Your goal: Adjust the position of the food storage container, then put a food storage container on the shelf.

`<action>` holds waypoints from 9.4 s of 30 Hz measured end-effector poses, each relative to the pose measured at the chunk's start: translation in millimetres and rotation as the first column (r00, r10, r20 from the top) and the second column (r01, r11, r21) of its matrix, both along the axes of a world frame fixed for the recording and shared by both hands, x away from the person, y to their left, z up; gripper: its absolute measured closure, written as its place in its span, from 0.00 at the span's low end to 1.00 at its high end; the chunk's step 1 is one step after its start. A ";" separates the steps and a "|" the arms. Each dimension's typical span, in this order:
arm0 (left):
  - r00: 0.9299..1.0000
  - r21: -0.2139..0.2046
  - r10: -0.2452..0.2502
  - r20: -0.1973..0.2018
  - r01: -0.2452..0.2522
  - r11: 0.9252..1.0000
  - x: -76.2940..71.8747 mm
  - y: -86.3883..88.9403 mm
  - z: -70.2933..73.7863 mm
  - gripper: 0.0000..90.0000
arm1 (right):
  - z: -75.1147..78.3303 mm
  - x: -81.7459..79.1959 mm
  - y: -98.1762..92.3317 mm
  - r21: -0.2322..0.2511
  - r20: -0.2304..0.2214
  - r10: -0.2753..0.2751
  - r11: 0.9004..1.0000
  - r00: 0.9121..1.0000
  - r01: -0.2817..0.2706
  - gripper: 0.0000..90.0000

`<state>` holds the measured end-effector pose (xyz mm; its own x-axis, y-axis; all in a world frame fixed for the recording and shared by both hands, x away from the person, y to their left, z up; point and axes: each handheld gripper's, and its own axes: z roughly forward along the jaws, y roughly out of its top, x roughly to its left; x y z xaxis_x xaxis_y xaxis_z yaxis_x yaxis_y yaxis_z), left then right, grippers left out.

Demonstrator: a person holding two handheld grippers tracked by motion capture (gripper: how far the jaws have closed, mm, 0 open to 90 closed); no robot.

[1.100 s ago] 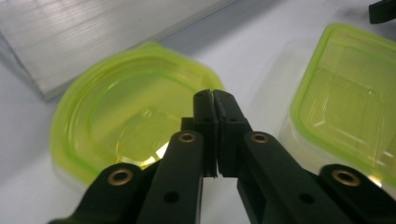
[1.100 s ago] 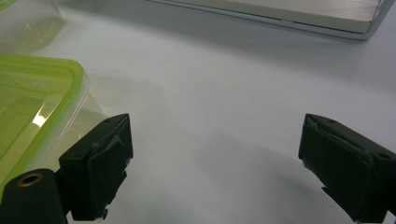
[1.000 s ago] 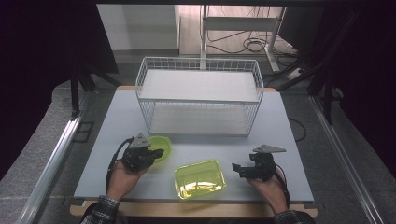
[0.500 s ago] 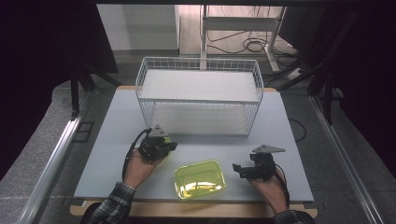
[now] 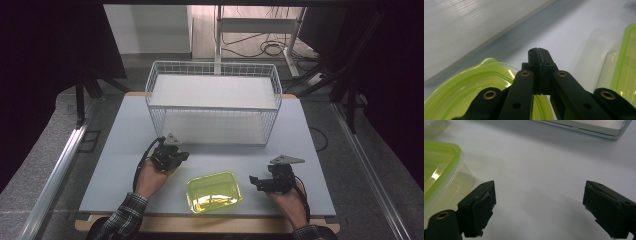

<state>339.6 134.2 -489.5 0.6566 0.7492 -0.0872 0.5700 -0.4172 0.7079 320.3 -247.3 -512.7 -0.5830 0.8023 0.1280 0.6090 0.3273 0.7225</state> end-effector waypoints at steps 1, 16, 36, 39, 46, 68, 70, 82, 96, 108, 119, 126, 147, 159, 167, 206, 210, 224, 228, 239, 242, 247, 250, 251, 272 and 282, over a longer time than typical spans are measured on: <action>1.000 -0.002 0.005 -0.002 -0.005 1.000 -1.1 2.1 -0.1 1.00 | 0.0 0.0 0.0 0.000 0.000 0.000 1.000 1.000 0.000 0.13; 0.995 -0.012 0.095 -0.010 -0.095 0.995 -19.8 44.6 -4.9 1.00 | -0.1 -0.3 1.2 -0.003 -0.001 0.004 1.000 1.000 -0.004 0.13; 0.995 -0.058 0.097 0.021 -0.095 0.994 -54.1 52.3 -4.7 1.00 | 7.6 -4.3 2.3 0.026 -0.008 0.012 1.000 1.000 -0.011 0.33; 0.997 -0.066 0.070 0.012 -0.069 0.995 -63.5 45.6 -8.7 1.00 | 10.8 -7.0 4.3 0.025 -0.010 0.046 0.999 0.999 -0.046 0.44; 1.000 -0.085 0.000 -0.022 -0.002 0.996 -81.8 30.2 -17.7 1.00 | 19.2 -17.2 14.5 0.001 -0.026 0.139 0.990 0.990 -0.139 0.76; 0.983 -0.064 -0.143 -0.117 0.136 0.989 -89.1 -17.7 -35.4 1.00 | 9.7 -36.8 41.7 -0.036 -0.149 0.291 0.954 0.945 -0.299 0.99; 0.983 -0.064 -0.141 -0.120 0.134 0.989 -83.6 -18.9 -35.6 1.00 | 9.6 -35.6 43.3 -0.038 -0.149 0.284 0.956 0.947 -0.292 0.99; 0.985 -0.064 -0.114 -0.128 0.106 0.992 -57.7 -20.8 -35.8 1.00 | 6.4 -20.6 45.8 -0.048 -0.133 0.249 0.965 0.959 -0.257 0.99; 0.991 -0.054 -0.076 -0.109 0.071 0.996 -35.4 -23.3 -37.4 0.96 | 5.8 4.6 43.4 -0.060 -0.106 0.228 0.970 0.968 -0.235 0.98; 1.000 -0.025 0.004 -0.026 -0.005 1.000 -54.1 -1.1 -30.0 0.52 | 10.4 -2.2 27.7 -0.077 -0.067 0.196 0.977 0.978 -0.201 0.80; 0.999 -0.014 0.008 0.032 -0.008 1.000 -71.4 12.7 -28.7 0.04 | 10.9 -6.5 10.8 -0.012 0.001 0.119 0.993 0.993 -0.119 0.29; 0.998 -0.014 -0.015 0.067 0.016 1.000 -78.8 17.9 -35.3 0.02 | 11.0 -6.4 9.8 0.019 0.016 0.098 0.995 0.995 -0.098 0.13; 0.994 0.037 -0.039 0.103 0.035 0.999 -84.7 19.0 -38.5 0.03 | 26.0 -8.4 23.1 0.066 -0.021 0.098 0.993 0.995 -0.097 0.04; 0.993 0.042 -0.042 0.108 0.037 0.998 -84.6 19.3 -38.7 0.03 | 29.5 1.8 36.3 0.176 -0.092 0.101 0.981 0.991 -0.083 0.28; 0.993 0.048 -0.047 0.107 0.042 0.998 -84.7 18.5 -39.2 0.03 | 25.5 10.9 38.9 0.219 -0.152 0.112 0.973 0.982 -0.077 0.40; 0.990 0.071 -0.050 0.133 0.041 0.997 -86.4 19.1 -37.0 0.03 | 22.6 33.8 15.7 0.491 -0.410 0.150 0.867 0.900 0.080 0.88; 0.990 0.070 -0.050 0.133 0.040 0.997 -86.4 19.3 -36.8 0.03 | 31.6 34.4 12.9 0.496 -0.393 0.147 0.865 0.908 0.075 0.88; 0.990 0.075 -0.053 0.127 0.044 0.996 -86.6 17.8 -37.3 0.03 | 64.5 40.3 8.5 0.520 -0.333 0.145 0.853 0.932 0.053 0.88; 0.991 0.076 -0.053 0.125 0.044 0.996 -86.6 17.5 -37.5 0.03 | 75.0 42.8 9.8 0.525 -0.320 0.147 0.850 0.936 0.046 0.88; 0.991 0.083 -0.057 0.121 0.047 0.995 -86.5 16.6 -37.8 0.03 | 96.5 48.9 12.2 0.541 -0.297 0.147 0.840 0.943 0.039 0.88; 0.991 0.086 -0.059 0.120 0.049 0.995 -86.4 16.6 -37.8 0.03 | 105.4 51.0 12.7 0.545 -0.286 0.147 0.838 0.947 0.035 0.88; 0.991 0.086 -0.059 0.122 0.049 0.995 -86.4 16.5 -37.7 0.03 | 117.8 55.0 14.5 0.549 -0.267 0.147 0.835 0.952 0.025 0.88; 0.991 0.086 -0.059 0.121 0.049 0.995 -86.4 16.5 -37.7 0.03 | 123.9 57.6 15.7 0.550 -0.255 0.148 0.835 0.955 0.018 0.88; 0.991 0.084 -0.058 0.120 0.048 0.995 -86.5 16.4 -37.8 0.03 | 125.8 58.4 16.1 0.550 -0.251 0.146 0.835 0.957 0.017 0.88; 0.991 0.081 -0.058 0.118 0.048 0.996 -86.5 17.2 -37.5 0.03 | 168.3 80.0 26.2 0.577 -0.196 0.130 0.816 0.972 0.008 0.88; 0.993 0.072 -0.052 0.110 0.044 0.996 -86.4 18.4 -36.3 0.03 | 186.4 94.3 32.5 0.568 -0.162 0.092 0.823 0.982 0.017 0.88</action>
<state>253.3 152.6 -525.8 0.6949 0.7180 0.0398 0.4667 -0.4925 0.7346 414.7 -214.8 -326.3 -0.5353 0.5348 0.6538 0.7381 -0.0801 0.6699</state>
